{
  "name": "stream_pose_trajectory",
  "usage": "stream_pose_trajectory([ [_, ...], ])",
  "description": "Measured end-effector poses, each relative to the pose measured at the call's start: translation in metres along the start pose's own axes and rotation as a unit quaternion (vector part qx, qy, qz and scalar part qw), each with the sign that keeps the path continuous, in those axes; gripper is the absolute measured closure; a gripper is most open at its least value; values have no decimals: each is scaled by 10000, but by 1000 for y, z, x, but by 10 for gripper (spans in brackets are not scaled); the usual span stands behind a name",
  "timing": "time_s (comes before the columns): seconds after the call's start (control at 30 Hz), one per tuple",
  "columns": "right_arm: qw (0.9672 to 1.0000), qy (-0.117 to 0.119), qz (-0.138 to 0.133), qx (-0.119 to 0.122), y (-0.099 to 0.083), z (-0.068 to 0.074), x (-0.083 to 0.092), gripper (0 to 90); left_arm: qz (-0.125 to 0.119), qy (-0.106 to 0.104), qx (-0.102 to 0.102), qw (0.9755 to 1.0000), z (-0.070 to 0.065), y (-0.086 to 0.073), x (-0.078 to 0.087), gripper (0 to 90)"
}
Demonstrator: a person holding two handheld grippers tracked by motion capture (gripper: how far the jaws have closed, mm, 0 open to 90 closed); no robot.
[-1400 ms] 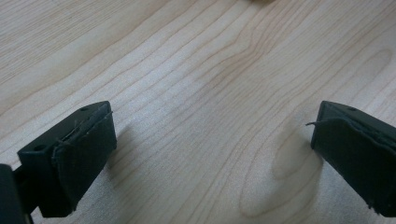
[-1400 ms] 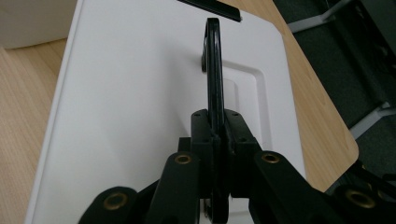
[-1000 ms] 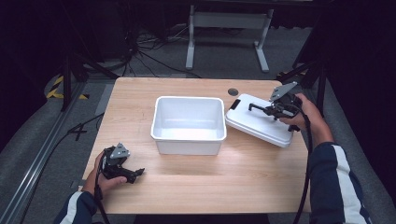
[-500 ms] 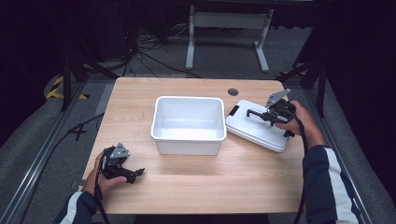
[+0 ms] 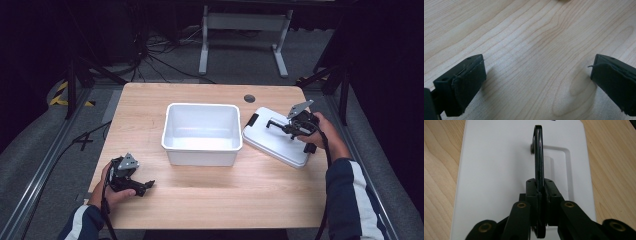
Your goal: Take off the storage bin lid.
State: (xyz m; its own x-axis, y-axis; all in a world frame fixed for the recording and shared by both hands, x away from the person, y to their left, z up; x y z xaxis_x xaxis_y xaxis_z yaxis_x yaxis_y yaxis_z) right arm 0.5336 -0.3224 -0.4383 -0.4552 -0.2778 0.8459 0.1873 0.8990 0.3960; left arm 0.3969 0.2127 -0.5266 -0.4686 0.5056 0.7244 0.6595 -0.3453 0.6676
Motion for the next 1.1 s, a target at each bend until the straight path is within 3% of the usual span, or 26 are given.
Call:
stream_pose_trajectory([
  [0.17,9999,-5,-90,-75,-1,1,1,818,-3,5,10,10000,0,0,0,5],
  [0.27,9998,-138,-55,-103,-2,-2,6,792,-2,7,10,10000,0,0,0,5],
  [0.33,9994,-69,-256,-222,-1,-2,10,761,-2,6,10,10000,0,0,0,5],
  [0.43,9991,-172,-223,-323,-5,-4,12,733,0,5,8,10000,0,0,0,5],
  [0.6,9975,-85,-520,-463,-4,-2,19,692,0,-1,7,10000,0,0,0,4],
  [0.9,9973,-179,-637,-319,5,6,39,657,0,-4,4,10000,0,0,0,4],
  [1.1,9962,-310,-740,-346,10,8,53,636,-6,-4,6,10000,0,0,0,4],
])
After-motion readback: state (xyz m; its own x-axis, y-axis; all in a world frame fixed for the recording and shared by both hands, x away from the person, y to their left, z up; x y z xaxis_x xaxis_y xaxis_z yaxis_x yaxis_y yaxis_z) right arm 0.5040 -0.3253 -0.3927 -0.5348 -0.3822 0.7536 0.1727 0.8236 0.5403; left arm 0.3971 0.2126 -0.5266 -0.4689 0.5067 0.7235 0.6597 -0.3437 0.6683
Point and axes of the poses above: each handheld gripper's, and its own axes: x roughly backward along the jaws, y roughly out of its top, z roughly to its left, the point moved 6 cm from there along -x, roughly forward along the jaws, and after that the axes turned 13 degrees about x, right-handed, at the moved point
